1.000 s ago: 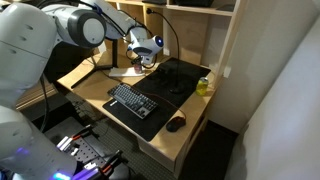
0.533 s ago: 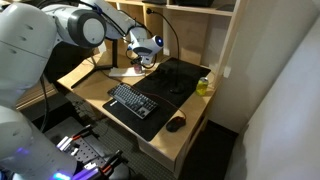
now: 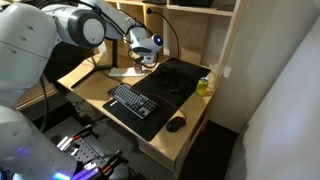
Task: Put the pink can beside the yellow can
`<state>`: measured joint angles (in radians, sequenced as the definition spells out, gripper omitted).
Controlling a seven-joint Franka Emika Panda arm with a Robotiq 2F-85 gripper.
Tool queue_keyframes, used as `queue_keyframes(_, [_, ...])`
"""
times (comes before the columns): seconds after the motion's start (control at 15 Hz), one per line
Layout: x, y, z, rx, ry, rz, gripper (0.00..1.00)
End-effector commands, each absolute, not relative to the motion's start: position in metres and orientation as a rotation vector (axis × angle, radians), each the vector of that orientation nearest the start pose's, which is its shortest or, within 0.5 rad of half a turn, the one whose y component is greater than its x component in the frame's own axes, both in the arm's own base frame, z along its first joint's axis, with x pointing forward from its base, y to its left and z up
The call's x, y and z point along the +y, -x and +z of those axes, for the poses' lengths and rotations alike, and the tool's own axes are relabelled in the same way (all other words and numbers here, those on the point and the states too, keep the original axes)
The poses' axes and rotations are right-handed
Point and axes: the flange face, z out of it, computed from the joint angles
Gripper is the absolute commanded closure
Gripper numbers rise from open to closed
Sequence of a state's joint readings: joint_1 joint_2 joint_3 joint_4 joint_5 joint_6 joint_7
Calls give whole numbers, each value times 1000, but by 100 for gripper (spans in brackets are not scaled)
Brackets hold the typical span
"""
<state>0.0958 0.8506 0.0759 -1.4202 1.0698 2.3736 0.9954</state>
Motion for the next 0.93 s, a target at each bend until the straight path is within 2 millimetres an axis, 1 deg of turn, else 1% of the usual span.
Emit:
queue_keyframes(0.0, [93,-745,229,1767,1558,310,0])
queue_keyframes(0.07, [88,-740,232,1798,1580,333,0])
queue_keyframes(0.13, [83,-733,232,1829,1609,411,0])
queue_keyframes(0.2, [92,-744,224,1787,1590,349,0])
queue_keyframes(0.33, [85,-743,228,1812,1596,381,0])
queue_keyframes(0.4, [89,-743,217,1810,1602,449,0])
queue_keyframes(0.47, [95,-743,209,1800,1592,486,0])
queue_keyframes(0.53, [104,-742,196,1787,1584,514,0])
queue_keyframes(0.67, [124,-738,178,1762,1572,580,0])
queue_keyframes(0.73, [132,-735,172,1754,1563,579,0])
queue_keyframes(0.87, [144,-736,161,1722,1539,567,0])
